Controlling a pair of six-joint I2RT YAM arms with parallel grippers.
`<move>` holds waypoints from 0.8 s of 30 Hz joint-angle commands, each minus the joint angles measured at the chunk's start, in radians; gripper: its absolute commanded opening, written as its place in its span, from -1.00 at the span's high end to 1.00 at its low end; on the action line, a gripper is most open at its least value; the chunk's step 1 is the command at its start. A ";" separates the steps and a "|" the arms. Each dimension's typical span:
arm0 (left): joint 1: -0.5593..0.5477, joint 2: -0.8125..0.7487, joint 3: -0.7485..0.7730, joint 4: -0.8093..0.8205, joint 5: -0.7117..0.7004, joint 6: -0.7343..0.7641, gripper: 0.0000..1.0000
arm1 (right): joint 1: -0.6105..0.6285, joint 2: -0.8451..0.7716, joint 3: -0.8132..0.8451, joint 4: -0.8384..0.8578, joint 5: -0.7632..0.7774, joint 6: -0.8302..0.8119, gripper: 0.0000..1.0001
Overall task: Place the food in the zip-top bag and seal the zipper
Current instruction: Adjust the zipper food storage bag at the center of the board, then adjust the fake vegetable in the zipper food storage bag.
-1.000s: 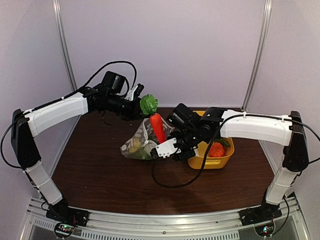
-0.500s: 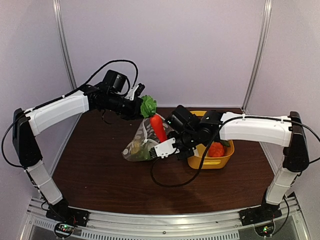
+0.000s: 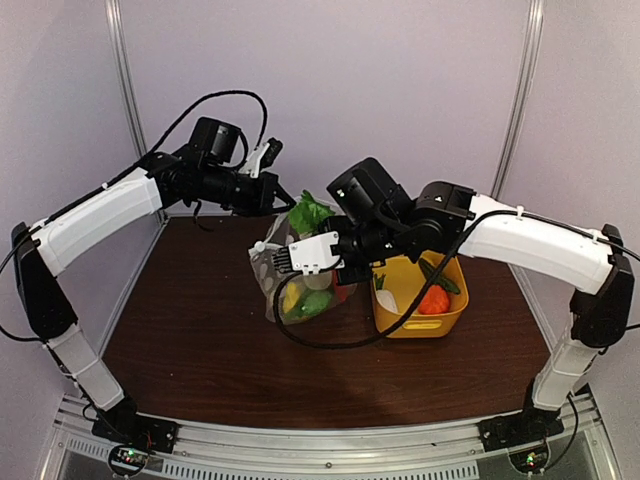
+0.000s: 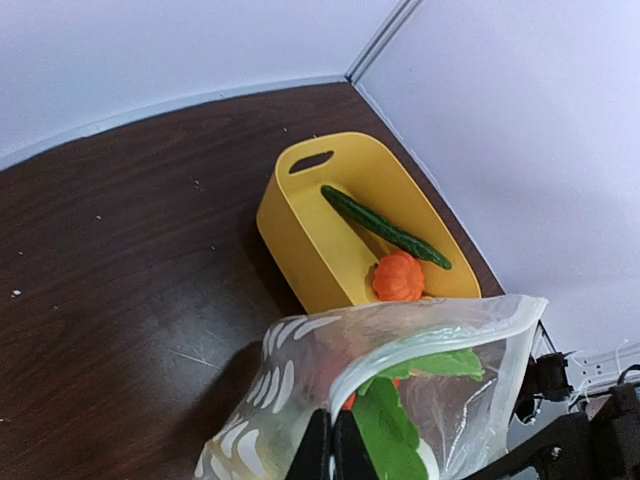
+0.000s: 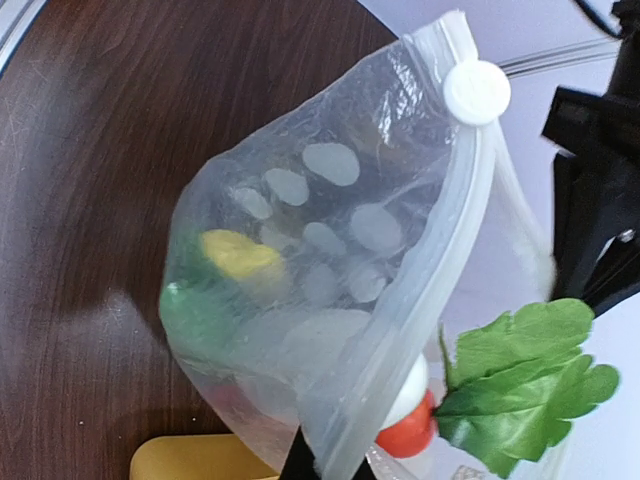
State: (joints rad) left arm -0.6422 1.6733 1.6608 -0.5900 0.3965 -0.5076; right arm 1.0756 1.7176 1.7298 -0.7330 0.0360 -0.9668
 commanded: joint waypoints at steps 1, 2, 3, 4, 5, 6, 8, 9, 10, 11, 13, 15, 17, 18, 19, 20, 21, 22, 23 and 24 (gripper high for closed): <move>-0.006 -0.042 0.043 -0.016 -0.138 0.097 1.00 | -0.002 0.040 -0.049 -0.028 0.064 0.030 1.00; -0.015 -0.058 0.027 -0.005 -0.193 0.115 1.00 | -0.005 0.036 -0.065 -0.016 0.065 0.033 1.00; -0.016 -0.071 -0.001 0.006 -0.321 0.132 1.00 | -0.006 0.027 -0.089 0.015 0.069 0.037 1.00; -0.009 -0.074 -0.013 0.002 -0.455 0.144 1.00 | -0.007 0.018 -0.112 0.054 0.076 0.035 0.99; -0.009 -0.071 0.032 -0.051 -0.488 0.135 1.00 | -0.007 0.016 -0.123 0.076 0.085 0.027 0.97; -0.029 -0.090 0.072 -0.066 -0.390 0.142 1.00 | -0.006 0.020 -0.121 0.075 0.093 0.026 0.88; -0.115 -0.168 -0.008 0.055 -0.608 0.208 1.00 | -0.009 0.024 -0.108 0.054 0.083 0.048 0.38; -0.114 -0.184 -0.098 0.132 -0.722 0.238 1.00 | -0.012 0.021 -0.113 0.054 0.063 0.054 0.16; -0.062 -0.170 -0.125 0.135 -0.710 0.245 1.00 | -0.011 0.017 -0.115 0.051 0.042 0.058 0.04; -0.032 -0.141 -0.095 0.084 -0.628 0.223 1.00 | -0.011 0.013 -0.112 0.043 0.024 0.067 -0.03; -0.029 -0.111 -0.079 0.040 -0.560 0.211 1.00 | -0.017 0.005 -0.093 0.026 -0.023 0.098 -0.15; -0.029 -0.117 -0.127 0.067 -0.530 0.187 1.00 | -0.032 -0.005 -0.070 0.011 -0.092 0.135 -0.24; -0.028 -0.136 -0.186 0.119 -0.553 0.193 1.00 | -0.047 -0.011 -0.042 -0.015 -0.152 0.163 -0.27; -0.022 -0.140 -0.224 0.150 -0.618 0.198 1.00 | -0.056 -0.017 -0.032 -0.020 -0.180 0.177 -0.28; -0.014 -0.134 -0.239 0.151 -0.627 0.202 1.00 | -0.071 -0.022 -0.025 -0.019 -0.212 0.192 -0.28; -0.012 -0.126 -0.229 0.133 -0.606 0.201 1.00 | -0.089 -0.028 -0.016 -0.019 -0.243 0.213 -0.28; -0.011 -0.123 -0.222 0.117 -0.575 0.200 1.00 | -0.109 -0.033 -0.006 -0.010 -0.271 0.246 -0.29; -0.010 -0.126 -0.242 0.135 -0.557 0.197 1.00 | -0.136 -0.037 0.002 0.011 -0.292 0.285 -0.29; -0.011 -0.134 -0.270 0.166 -0.551 0.196 1.00 | -0.164 -0.038 0.010 0.029 -0.317 0.326 -0.27; -0.011 -0.141 -0.291 0.185 -0.544 0.199 1.00 | -0.197 -0.037 0.014 0.051 -0.350 0.358 -0.24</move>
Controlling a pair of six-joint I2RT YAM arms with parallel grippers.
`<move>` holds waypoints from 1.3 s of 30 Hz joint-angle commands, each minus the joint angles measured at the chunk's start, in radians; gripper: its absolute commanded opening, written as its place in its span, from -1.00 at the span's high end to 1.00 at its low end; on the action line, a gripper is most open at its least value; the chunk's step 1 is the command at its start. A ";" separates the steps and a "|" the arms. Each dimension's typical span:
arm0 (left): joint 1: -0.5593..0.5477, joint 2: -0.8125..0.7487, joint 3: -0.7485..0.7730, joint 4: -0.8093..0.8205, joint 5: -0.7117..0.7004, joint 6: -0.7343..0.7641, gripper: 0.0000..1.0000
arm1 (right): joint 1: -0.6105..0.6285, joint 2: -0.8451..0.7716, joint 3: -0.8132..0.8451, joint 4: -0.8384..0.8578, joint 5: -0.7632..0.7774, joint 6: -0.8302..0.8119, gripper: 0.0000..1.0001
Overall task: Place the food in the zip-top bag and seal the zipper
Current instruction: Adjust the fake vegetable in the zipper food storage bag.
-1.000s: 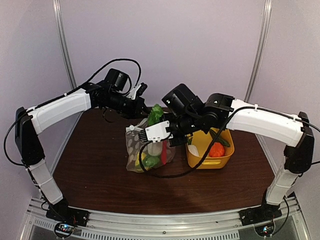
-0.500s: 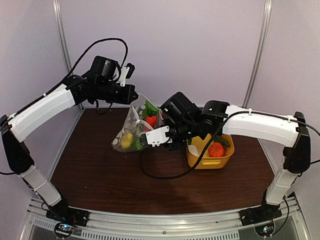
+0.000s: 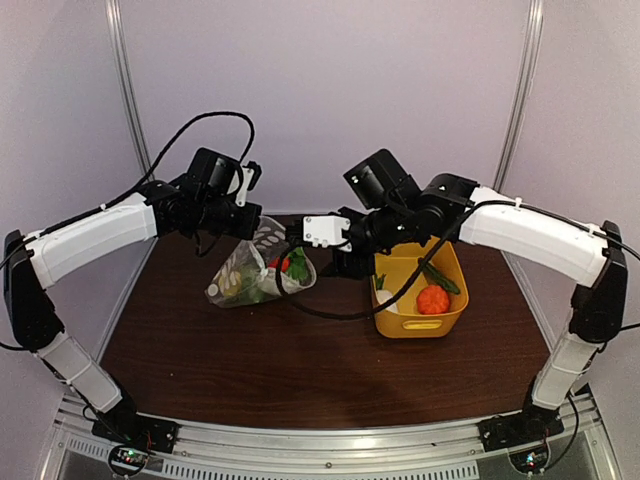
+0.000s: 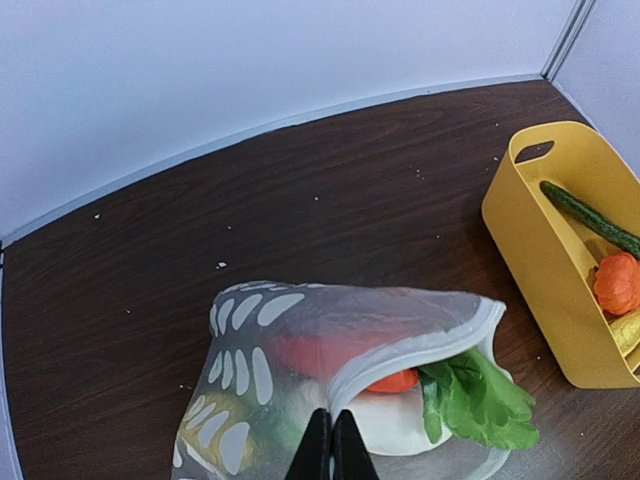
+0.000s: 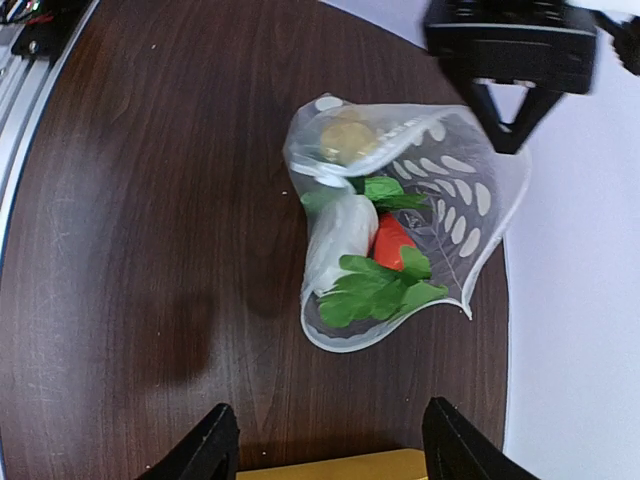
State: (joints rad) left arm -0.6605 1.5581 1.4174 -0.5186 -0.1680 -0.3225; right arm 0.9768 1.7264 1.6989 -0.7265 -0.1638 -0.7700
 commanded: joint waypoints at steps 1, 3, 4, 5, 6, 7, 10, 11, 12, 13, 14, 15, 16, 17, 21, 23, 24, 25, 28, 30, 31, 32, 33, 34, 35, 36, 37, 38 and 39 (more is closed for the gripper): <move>0.007 -0.027 -0.059 0.122 0.026 0.012 1.00 | -0.114 -0.041 0.045 0.059 -0.178 0.184 -0.20; 0.007 -0.021 -0.064 0.122 0.043 0.005 1.00 | -0.136 -0.019 0.055 0.041 -0.227 0.184 -0.11; 0.007 -0.017 -0.063 0.120 0.054 0.000 1.00 | -0.136 -0.002 0.062 0.027 -0.244 0.164 -0.10; 0.007 -0.013 -0.062 0.117 0.068 -0.003 1.00 | -0.136 0.019 0.065 0.009 -0.262 0.154 -0.07; 0.007 -0.009 -0.059 0.112 0.084 -0.006 1.00 | -0.136 0.033 0.064 0.017 -0.266 0.157 -0.04; 0.007 -0.006 -0.057 0.106 0.098 -0.012 1.00 | -0.136 0.048 0.058 0.031 -0.258 0.168 0.00; 0.007 -0.005 -0.050 0.094 0.143 -0.039 1.00 | -0.139 0.093 0.053 0.089 -0.254 0.215 0.16; 0.007 -0.008 -0.047 0.093 0.156 -0.047 1.00 | -0.138 0.110 0.061 0.096 -0.264 0.225 0.18; 0.007 -0.014 -0.044 0.091 0.166 -0.054 1.00 | -0.139 0.129 0.072 0.098 -0.274 0.240 0.19; 0.007 -0.020 -0.042 0.091 0.168 -0.062 1.00 | -0.138 0.147 0.081 0.102 -0.285 0.255 0.24; 0.007 -0.028 -0.041 0.092 0.192 -0.067 1.00 | -0.138 0.164 0.089 0.107 -0.290 0.266 0.27; 0.007 -0.036 -0.039 0.092 0.209 -0.071 1.00 | -0.139 0.179 0.094 0.111 -0.295 0.279 0.32; 0.007 -0.042 -0.036 0.092 0.219 -0.074 1.00 | -0.139 0.193 0.097 0.118 -0.300 0.290 0.35; 0.007 -0.049 -0.035 0.091 0.230 -0.080 1.00 | -0.140 0.207 0.097 0.126 -0.299 0.300 0.39; 0.007 -0.066 -0.036 0.092 0.269 -0.094 1.00 | -0.142 0.270 0.115 0.131 -0.264 0.326 0.52; 0.007 -0.069 -0.038 0.092 0.275 -0.103 1.00 | -0.140 0.301 0.124 0.123 -0.249 0.328 0.57; 0.007 -0.068 -0.039 0.093 0.280 -0.106 1.00 | -0.141 0.315 0.124 0.124 -0.238 0.333 0.61; 0.007 -0.067 -0.040 0.096 0.289 -0.109 1.00 | -0.141 0.327 0.124 0.130 -0.225 0.337 0.66; 0.007 -0.059 -0.049 0.109 0.315 -0.119 1.00 | -0.139 0.355 0.119 0.153 -0.188 0.363 0.83; 0.007 -0.051 -0.058 0.121 0.325 -0.131 1.00 | -0.139 0.369 0.119 0.167 -0.168 0.390 0.91; 0.007 -0.049 -0.066 0.128 0.329 -0.135 1.00 | -0.138 0.376 0.122 0.164 -0.174 0.398 0.91; 0.007 -0.047 -0.072 0.134 0.333 -0.141 1.00 | -0.137 0.382 0.128 0.157 -0.185 0.403 0.91; 0.007 -0.045 -0.078 0.141 0.336 -0.144 1.00 | -0.135 0.383 0.129 0.151 -0.196 0.408 0.92; 0.007 -0.045 -0.083 0.145 0.337 -0.147 1.00 | -0.135 0.376 0.126 0.147 -0.210 0.414 0.91; 0.007 -0.044 -0.085 0.147 0.336 -0.149 1.00 | -0.135 0.361 0.117 0.145 -0.231 0.414 0.90; 0.007 -0.043 -0.088 0.148 0.333 -0.148 1.00 | -0.135 0.331 0.103 0.152 -0.244 0.414 0.89; 0.007 -0.043 -0.090 0.147 0.327 -0.148 1.00 | -0.135 0.302 0.089 0.157 -0.248 0.417 0.87; 0.007 -0.041 -0.092 0.146 0.323 -0.146 1.00 | -0.135 0.271 0.080 0.154 -0.260 0.414 0.82; 0.007 -0.040 -0.095 0.146 0.319 -0.143 1.00 | -0.136 0.240 0.075 0.147 -0.270 0.409 0.70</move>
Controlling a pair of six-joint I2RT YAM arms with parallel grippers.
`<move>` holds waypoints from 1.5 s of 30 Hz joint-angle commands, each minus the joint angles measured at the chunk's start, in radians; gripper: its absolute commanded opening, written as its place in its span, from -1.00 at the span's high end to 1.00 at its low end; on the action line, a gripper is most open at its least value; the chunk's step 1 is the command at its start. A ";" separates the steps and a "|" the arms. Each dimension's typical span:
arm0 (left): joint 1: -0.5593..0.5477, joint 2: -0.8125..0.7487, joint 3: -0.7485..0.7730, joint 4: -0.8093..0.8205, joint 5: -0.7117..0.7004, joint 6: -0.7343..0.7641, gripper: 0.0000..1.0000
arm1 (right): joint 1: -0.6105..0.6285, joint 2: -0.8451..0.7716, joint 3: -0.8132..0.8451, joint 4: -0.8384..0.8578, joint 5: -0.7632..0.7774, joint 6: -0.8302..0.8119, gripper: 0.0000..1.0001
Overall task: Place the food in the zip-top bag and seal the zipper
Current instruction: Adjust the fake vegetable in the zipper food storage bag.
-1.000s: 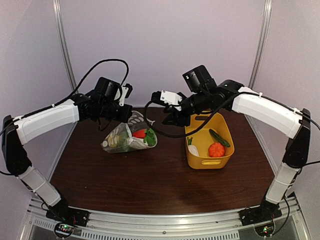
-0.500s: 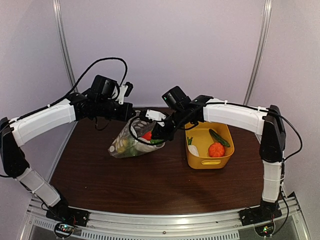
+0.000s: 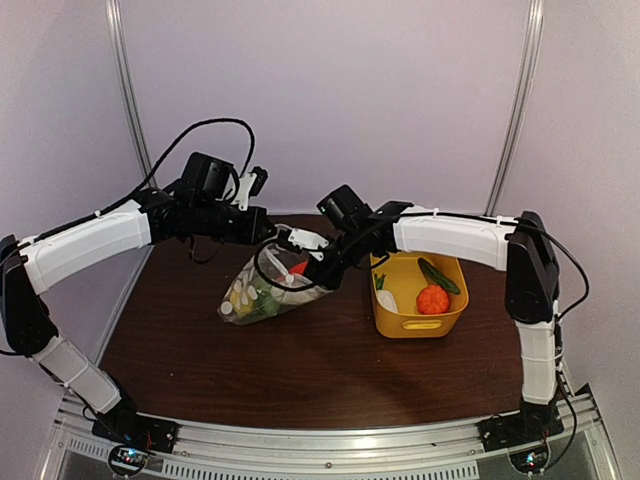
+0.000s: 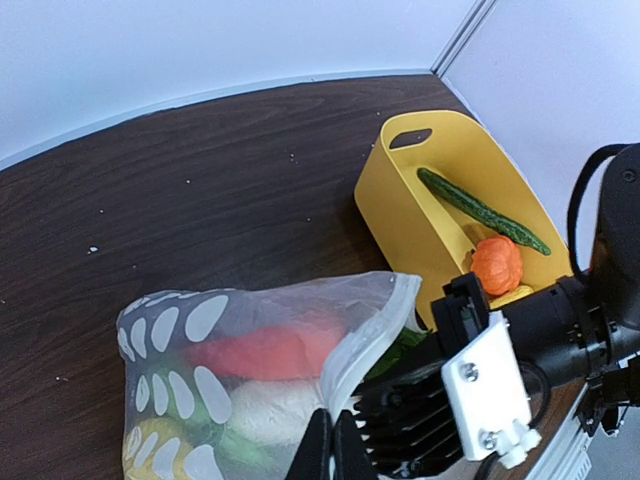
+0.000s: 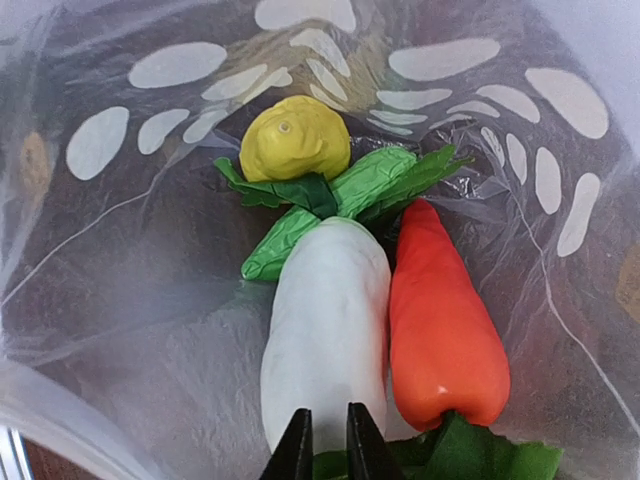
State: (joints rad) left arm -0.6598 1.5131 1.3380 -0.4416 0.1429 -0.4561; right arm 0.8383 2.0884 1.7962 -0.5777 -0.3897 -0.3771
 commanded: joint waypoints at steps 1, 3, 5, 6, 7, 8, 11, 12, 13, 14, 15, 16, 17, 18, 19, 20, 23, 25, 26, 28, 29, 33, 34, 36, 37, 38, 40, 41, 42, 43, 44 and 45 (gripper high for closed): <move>0.006 0.005 -0.018 0.068 0.006 -0.008 1.00 | 0.002 -0.158 -0.030 -0.006 -0.044 0.015 0.56; 0.006 0.009 -0.019 0.065 0.006 -0.001 1.00 | 0.000 -0.229 -0.054 -0.015 -0.049 0.004 0.29; 0.006 0.013 -0.013 0.057 0.008 0.012 1.00 | -0.008 -0.298 -0.089 -0.015 -0.042 -0.002 0.05; 0.006 0.016 -0.008 0.049 0.008 0.019 1.00 | -0.015 -0.331 -0.109 -0.012 -0.042 -0.008 -0.04; 0.006 0.019 -0.002 0.040 0.006 0.027 1.00 | -0.023 -0.360 -0.128 -0.016 -0.047 -0.016 -0.10; 0.006 0.022 0.001 0.033 0.005 0.034 1.00 | -0.034 -0.383 -0.147 -0.028 -0.050 -0.026 -0.12; 0.006 0.030 0.006 0.017 -0.005 0.047 1.00 | -0.077 -0.435 -0.195 -0.065 -0.011 -0.056 -0.14; 0.006 0.033 0.009 0.014 -0.001 0.049 1.00 | -0.096 -0.451 -0.216 -0.071 0.014 -0.063 -0.15; 0.006 0.034 0.012 0.012 0.004 0.052 1.00 | -0.121 -0.469 -0.241 -0.073 0.035 -0.065 -0.15; 0.006 0.036 0.013 0.010 0.007 0.053 1.00 | -0.151 -0.482 -0.264 -0.077 0.048 -0.063 -0.15; 0.006 0.037 0.014 0.010 0.010 0.054 1.00 | -0.180 -0.495 -0.285 -0.084 0.051 -0.064 -0.15; 0.006 0.039 0.015 0.011 0.010 0.053 1.00 | -0.205 -0.504 -0.307 -0.092 0.053 -0.068 -0.15; 0.006 0.041 0.015 0.011 0.012 0.053 1.00 | -0.221 -0.517 -0.327 -0.102 0.055 -0.076 -0.14; 0.006 0.043 0.015 0.011 0.018 0.053 1.00 | -0.228 -0.524 -0.353 -0.106 0.059 -0.086 -0.14; 0.006 0.046 0.015 0.010 0.023 0.050 1.00 | -0.229 -0.534 -0.379 -0.100 0.067 -0.087 -0.14; 0.006 0.049 0.016 0.010 0.030 0.048 1.00 | -0.228 -0.543 -0.401 -0.092 0.063 -0.085 -0.15; 0.006 0.058 0.021 0.018 0.068 0.029 1.00 | -0.222 -0.525 -0.415 -0.087 -0.009 -0.059 -0.17; 0.006 0.065 0.030 0.022 0.085 0.020 1.00 | -0.214 -0.488 -0.388 -0.084 -0.042 -0.036 -0.17; 0.006 0.067 0.040 0.023 0.087 0.016 1.00 | -0.211 -0.464 -0.365 -0.080 -0.052 -0.016 -0.17; 0.006 0.067 0.054 0.024 0.091 0.010 1.00 | -0.209 -0.414 -0.316 -0.066 -0.095 0.034 -0.15; 0.006 0.067 0.061 0.024 0.092 0.008 1.00 | -0.208 -0.386 -0.291 -0.061 -0.115 0.056 -0.15; 0.006 0.057 0.077 0.029 0.088 -0.013 1.00 | -0.203 -0.289 -0.215 -0.052 -0.158 0.103 -0.12; 0.006 0.054 0.076 0.037 0.090 -0.022 1.00 | -0.197 -0.269 -0.197 -0.063 -0.175 0.103 -0.12; 0.006 0.049 0.068 0.060 0.104 -0.037 1.00 | -0.182 -0.243 -0.175 -0.079 -0.188 0.103 -0.12; 0.006 0.049 0.064 0.070 0.114 -0.044 1.00 | -0.174 -0.238 -0.174 -0.077 -0.191 0.108 -0.12; 0.006 0.049 0.059 0.082 0.122 -0.050 1.00 | -0.166 -0.237 -0.177 -0.071 -0.193 0.110 -0.14; 0.006 0.056 0.056 0.096 0.135 -0.061 1.00 | -0.150 -0.233 -0.181 -0.057 -0.193 0.118 -0.15; 0.006 0.060 0.056 0.100 0.140 -0.064 1.00 | -0.144 -0.227 -0.178 -0.056 -0.199 0.123 -0.15; 0.006 0.063 0.055 0.103 0.141 -0.070 1.00 | -0.140 -0.220 -0.173 -0.058 -0.215 0.130 -0.16; 0.006 0.065 0.050 0.109 0.141 -0.079 1.00 | -0.139 -0.213 -0.166 -0.061 -0.238 0.144 -0.16; 0.006 0.067 0.043 0.121 0.144 -0.090 1.00 | -0.139 -0.205 -0.159 -0.065 -0.265 0.160 -0.17; 0.006 0.067 0.035 0.132 0.152 -0.099 1.00 | -0.140 -0.201 -0.154 -0.070 -0.293 0.173 -0.17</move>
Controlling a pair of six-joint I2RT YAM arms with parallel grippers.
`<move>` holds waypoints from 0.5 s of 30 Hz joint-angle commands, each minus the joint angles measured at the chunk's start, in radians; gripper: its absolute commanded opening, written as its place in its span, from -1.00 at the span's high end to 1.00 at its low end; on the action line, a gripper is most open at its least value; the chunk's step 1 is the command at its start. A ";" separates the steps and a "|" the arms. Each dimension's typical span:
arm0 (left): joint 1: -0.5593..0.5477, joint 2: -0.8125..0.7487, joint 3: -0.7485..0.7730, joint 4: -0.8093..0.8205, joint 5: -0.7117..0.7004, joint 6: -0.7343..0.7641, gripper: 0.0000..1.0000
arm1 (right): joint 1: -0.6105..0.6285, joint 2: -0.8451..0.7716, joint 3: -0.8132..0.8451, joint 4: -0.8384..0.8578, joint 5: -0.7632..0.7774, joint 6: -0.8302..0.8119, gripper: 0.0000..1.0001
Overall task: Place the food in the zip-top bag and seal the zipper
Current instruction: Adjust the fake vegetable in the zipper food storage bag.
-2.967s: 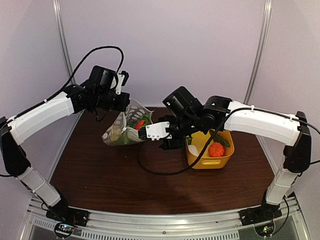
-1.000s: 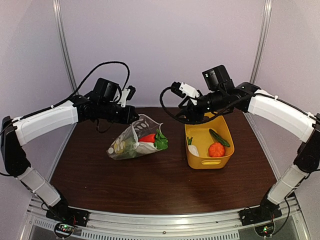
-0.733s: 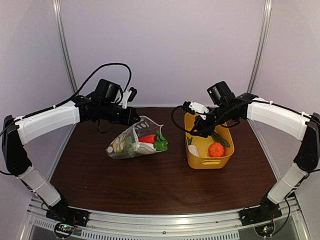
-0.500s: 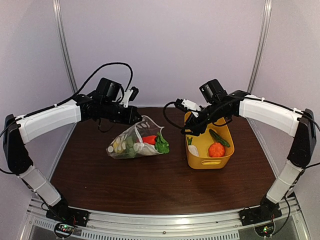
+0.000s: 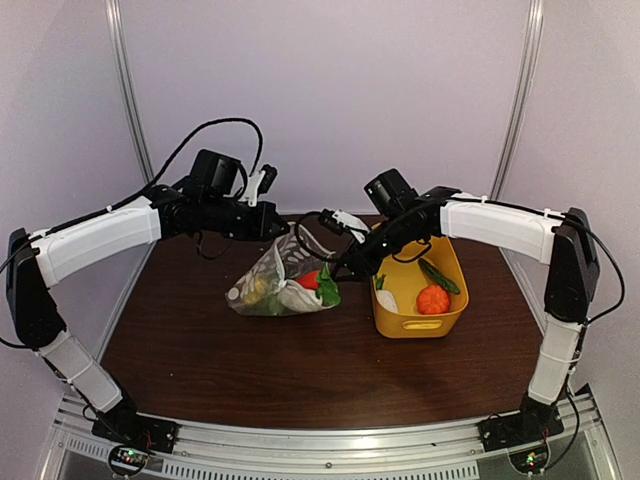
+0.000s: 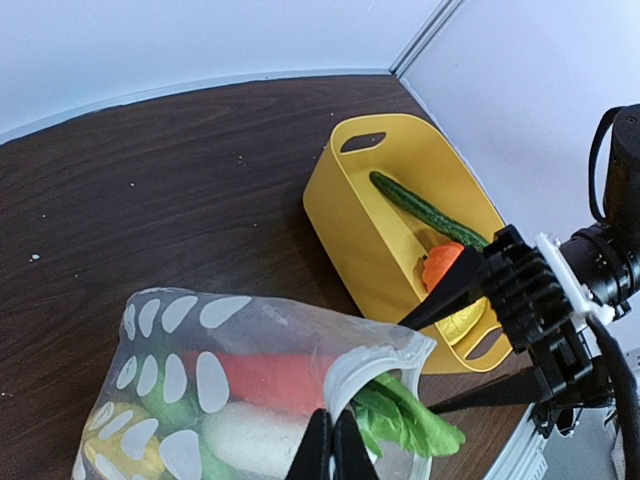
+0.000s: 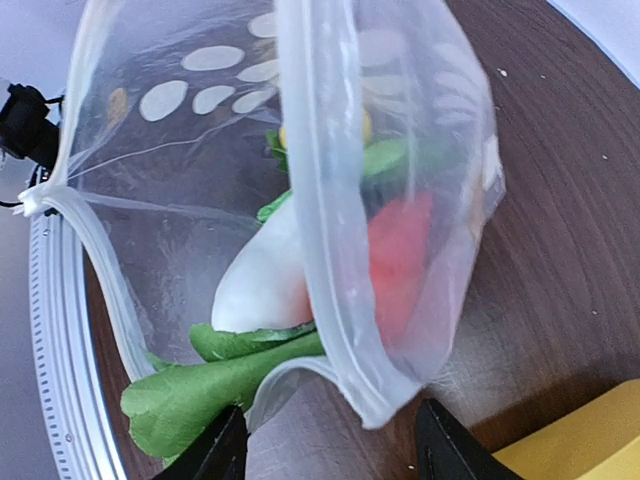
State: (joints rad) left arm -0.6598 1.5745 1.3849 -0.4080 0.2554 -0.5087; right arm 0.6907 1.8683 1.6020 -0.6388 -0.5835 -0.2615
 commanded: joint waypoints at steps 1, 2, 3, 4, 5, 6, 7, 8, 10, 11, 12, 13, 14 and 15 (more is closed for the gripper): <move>0.006 0.004 -0.020 0.109 0.045 -0.055 1.00 | 0.009 0.017 0.039 -0.004 -0.125 0.070 -0.18; 0.006 0.005 -0.025 0.116 0.049 -0.059 1.00 | 0.009 0.012 0.033 0.001 -0.149 0.080 -0.18; 0.006 0.007 -0.028 0.119 0.049 -0.062 1.00 | 0.009 0.007 0.027 0.004 -0.170 0.087 -0.19; 0.006 0.007 -0.030 0.118 0.046 -0.062 1.00 | 0.008 0.000 0.018 0.007 -0.180 0.093 -0.19; 0.006 0.005 -0.030 0.118 0.040 -0.062 1.00 | 0.008 -0.009 0.008 0.010 -0.186 0.097 -0.19; 0.006 0.004 -0.030 0.116 0.035 -0.061 1.00 | 0.008 -0.020 -0.004 0.016 -0.182 0.101 -0.19; 0.006 0.005 -0.029 0.116 0.035 -0.060 1.00 | 0.008 -0.030 -0.019 0.028 -0.176 0.110 -0.19; 0.006 0.005 -0.028 0.118 0.039 -0.060 1.00 | 0.009 -0.036 -0.032 0.038 -0.169 0.116 -0.20; 0.006 0.009 -0.026 0.119 0.043 -0.063 1.00 | 0.009 -0.036 -0.045 0.048 -0.142 0.127 -0.20; 0.006 0.011 -0.026 0.121 0.046 -0.067 1.00 | 0.008 -0.030 -0.047 0.054 -0.118 0.136 -0.20; 0.006 0.012 -0.026 0.124 0.047 -0.070 1.00 | 0.009 -0.020 -0.047 0.059 -0.091 0.147 -0.17; 0.006 0.014 -0.025 0.126 0.050 -0.071 1.00 | 0.009 -0.009 -0.044 0.061 -0.062 0.155 -0.16; 0.006 0.016 -0.024 0.126 0.052 -0.071 1.00 | 0.009 0.001 -0.041 0.064 -0.037 0.162 -0.14; 0.006 0.015 -0.024 0.127 0.049 -0.072 1.00 | 0.009 0.010 -0.039 0.068 -0.007 0.168 -0.11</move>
State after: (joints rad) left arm -0.6598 1.5776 1.3632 -0.3424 0.2863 -0.5663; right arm 0.7010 1.8614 1.5711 -0.6075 -0.6964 -0.1413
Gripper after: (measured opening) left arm 0.012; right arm 0.580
